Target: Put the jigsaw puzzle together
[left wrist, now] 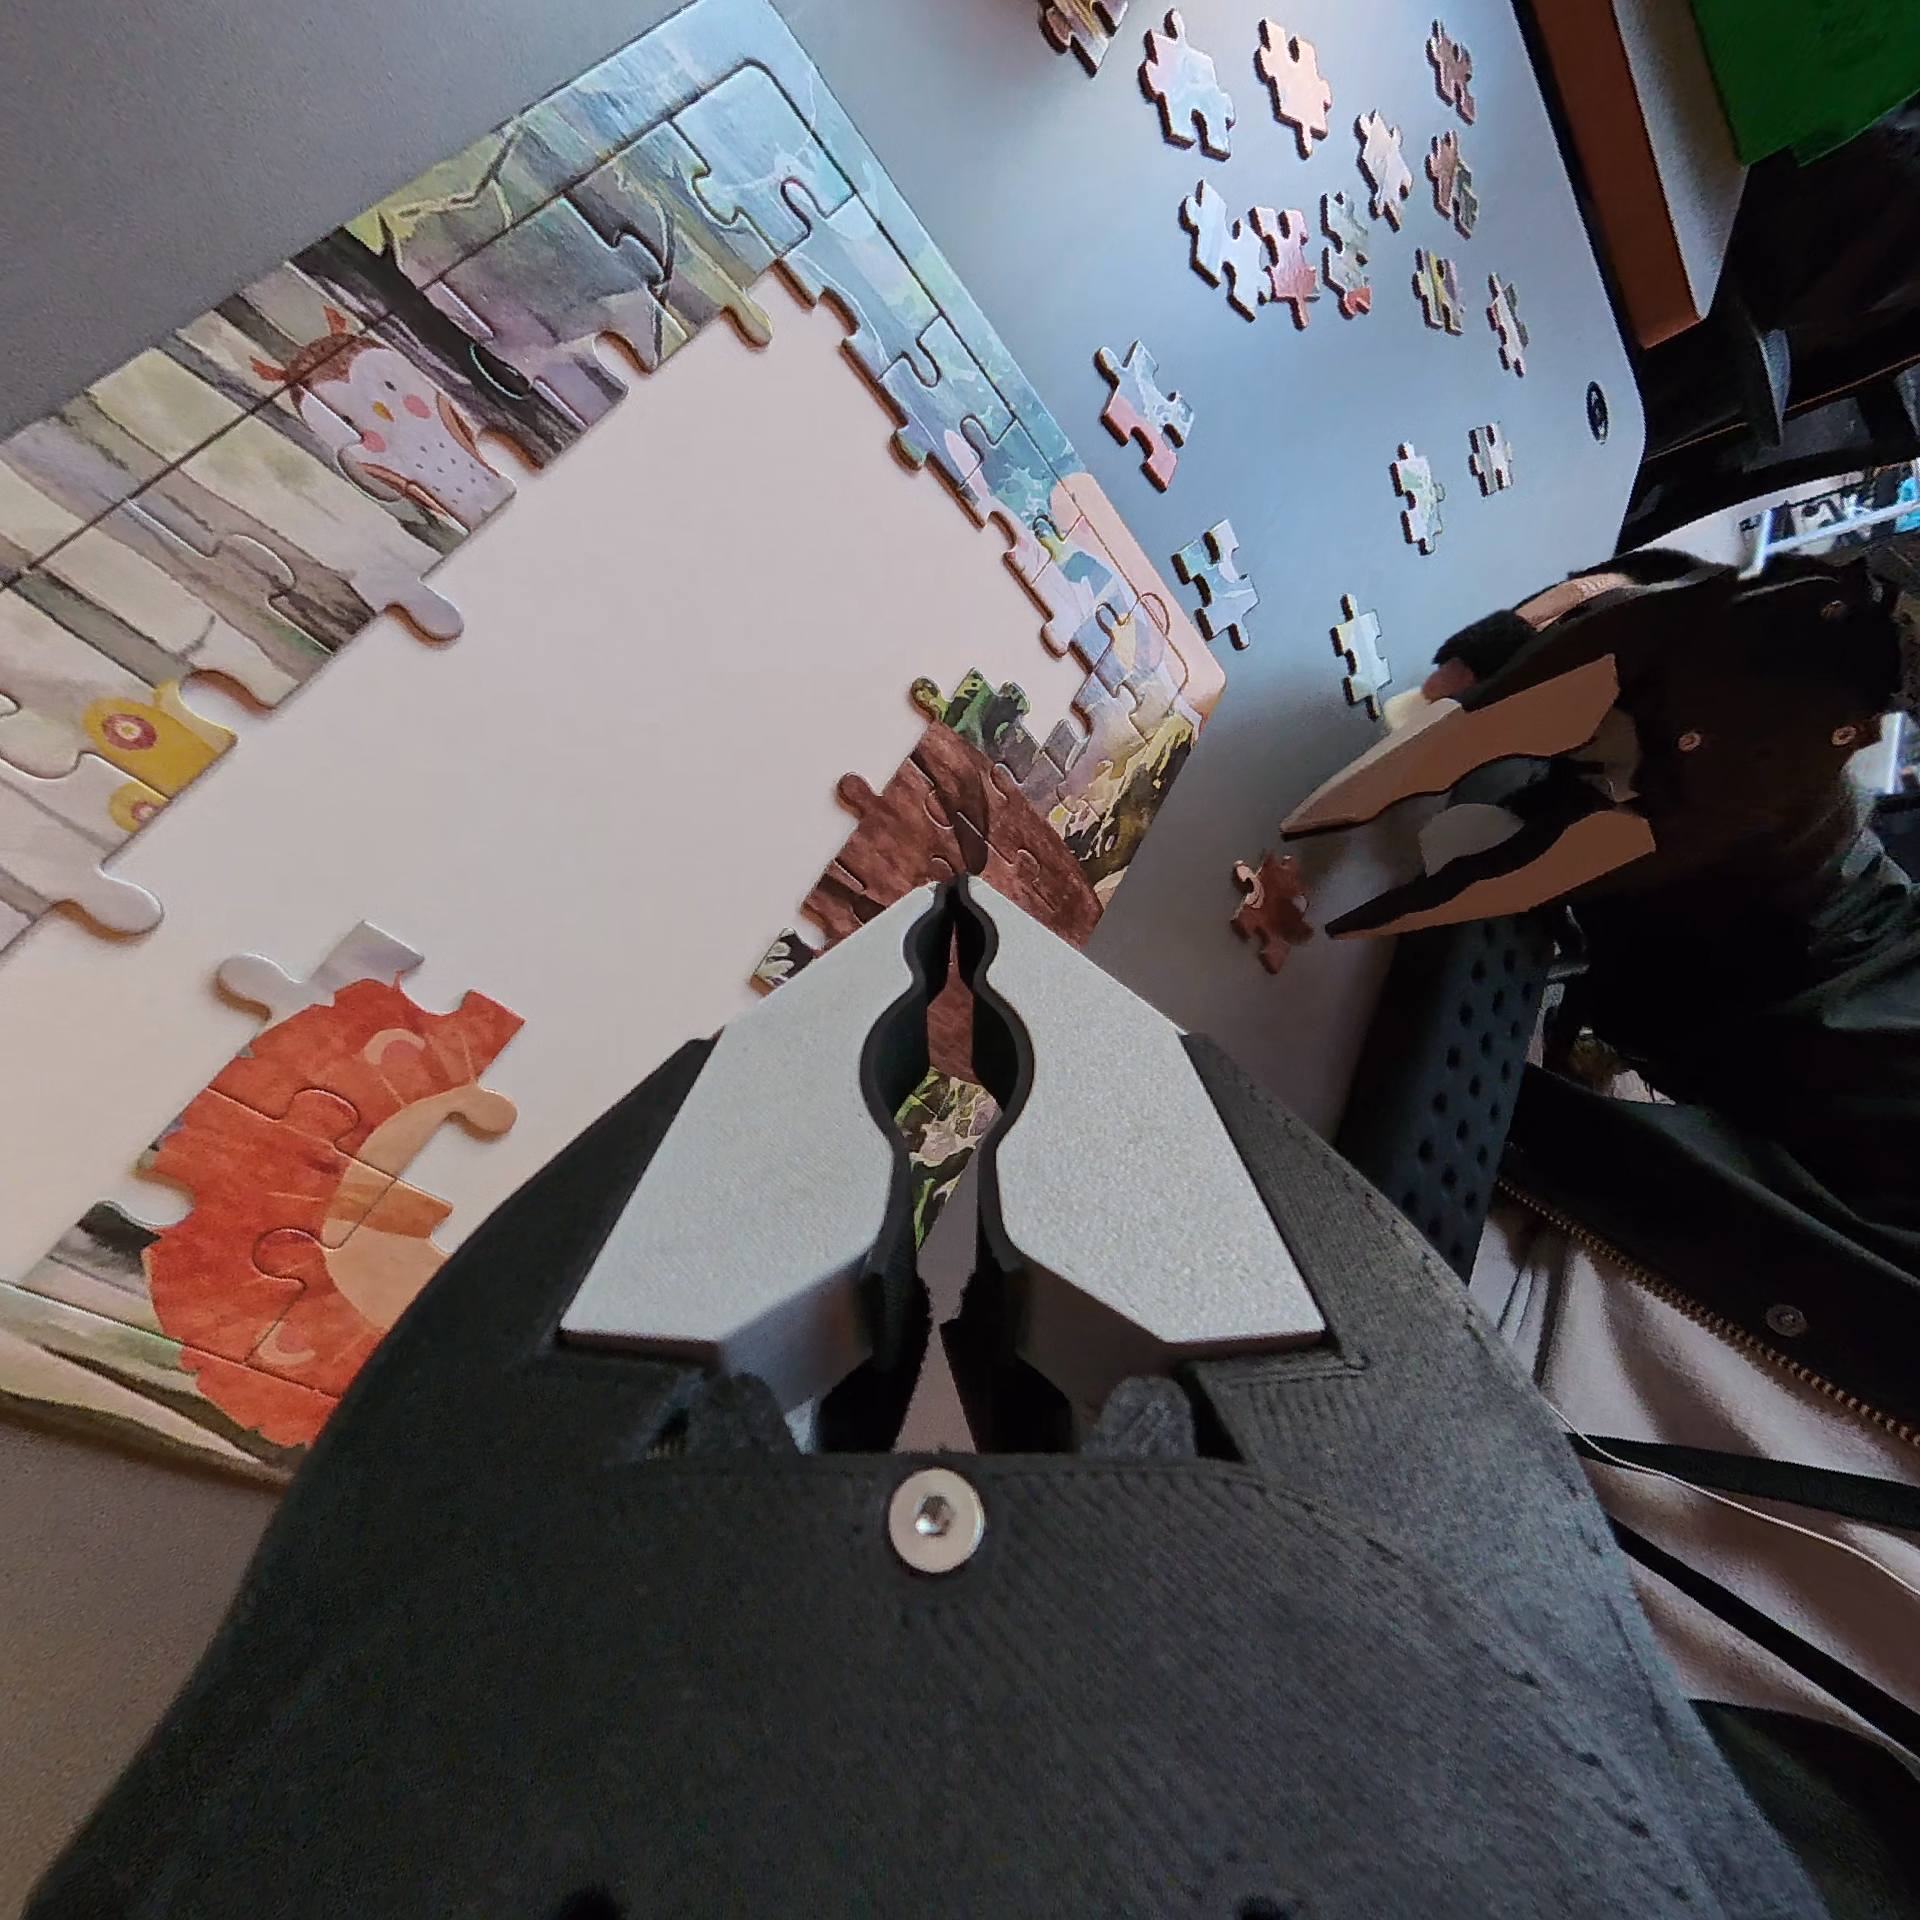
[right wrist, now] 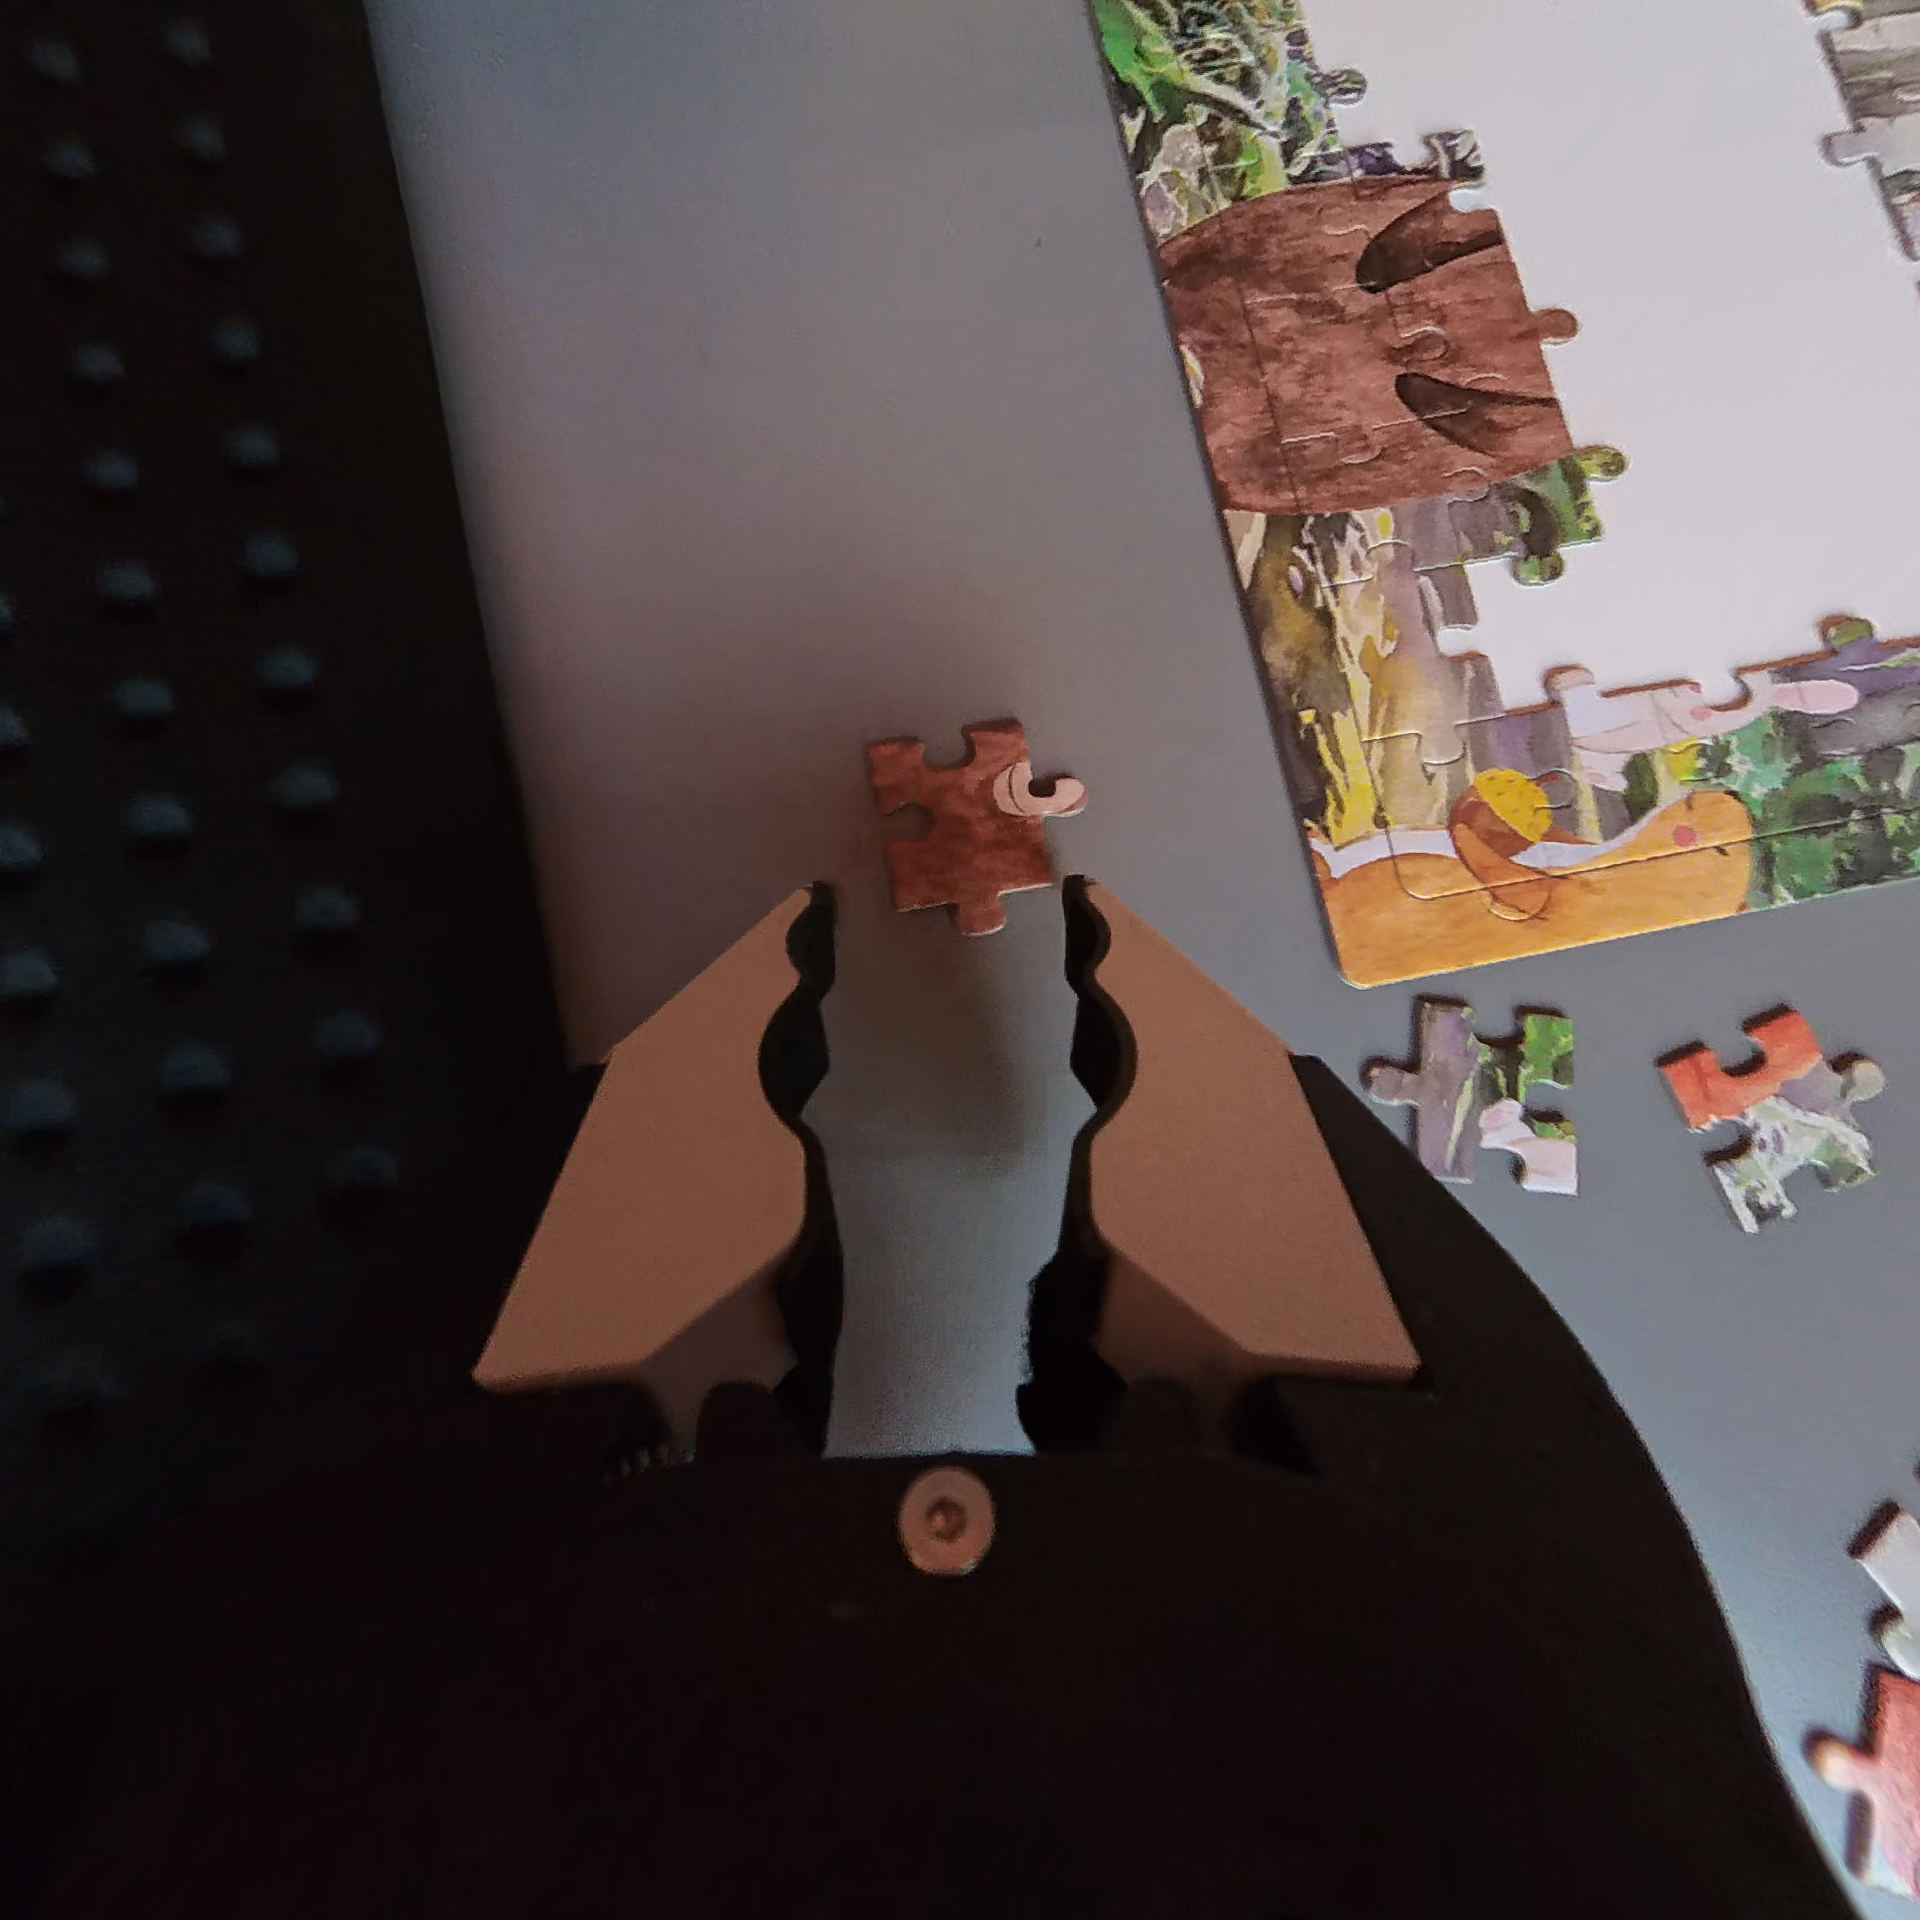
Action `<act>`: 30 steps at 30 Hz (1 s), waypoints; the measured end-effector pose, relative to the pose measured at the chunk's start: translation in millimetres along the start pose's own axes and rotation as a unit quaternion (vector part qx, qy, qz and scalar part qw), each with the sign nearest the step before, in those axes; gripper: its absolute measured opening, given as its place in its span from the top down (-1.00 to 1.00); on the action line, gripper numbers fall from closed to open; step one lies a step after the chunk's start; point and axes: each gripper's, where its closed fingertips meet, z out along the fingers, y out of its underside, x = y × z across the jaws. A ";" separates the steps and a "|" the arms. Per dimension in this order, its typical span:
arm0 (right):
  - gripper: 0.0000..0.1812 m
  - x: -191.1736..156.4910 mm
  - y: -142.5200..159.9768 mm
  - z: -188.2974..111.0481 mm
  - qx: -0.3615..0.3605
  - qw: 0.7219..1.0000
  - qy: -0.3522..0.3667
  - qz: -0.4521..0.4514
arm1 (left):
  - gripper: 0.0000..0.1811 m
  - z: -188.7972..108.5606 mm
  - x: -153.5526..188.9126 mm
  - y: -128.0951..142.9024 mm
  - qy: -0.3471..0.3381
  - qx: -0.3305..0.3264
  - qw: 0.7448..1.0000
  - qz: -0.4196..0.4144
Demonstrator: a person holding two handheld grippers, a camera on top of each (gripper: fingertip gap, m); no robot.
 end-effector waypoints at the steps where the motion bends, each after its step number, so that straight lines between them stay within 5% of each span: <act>1: 0.50 -0.3 0.2 3.0 -0.001 1.000 -0.006 0.001 | 1.00 0.7 -0.1 0.6 0.000 -0.002 1.000 0.000; 3: 0.66 0.6 -3.4 5.9 0.006 1.000 -0.017 0.006 | 1.00 1.4 0.2 1.3 0.000 -0.003 1.000 0.000; 8: 0.66 15.1 -15.8 6.7 -0.007 0.999 0.003 -0.033 | 1.00 0.1 -0.9 -1.2 -0.005 0.003 1.000 0.003; 13: 0.67 83.2 -71.6 9.6 0.017 0.997 0.064 -0.049 | 1.00 -6.1 -6.1 -12.0 -0.015 0.039 0.999 -0.008; 17: 0.67 130.2 -93.5 44.0 0.014 0.999 0.035 -0.005 | 1.00 -5.3 -2.5 -15.6 0.007 0.053 0.998 -0.022; 22: 0.66 143.0 -94.3 72.6 -0.012 1.000 0.005 -0.006 | 1.00 10.1 -14.4 -6.9 -0.014 0.023 0.999 -0.021; 30: 0.66 145.3 -85.3 79.1 -0.023 0.999 -0.023 -0.010 | 1.00 33.2 -26.9 0.9 -0.035 -0.006 0.999 -0.003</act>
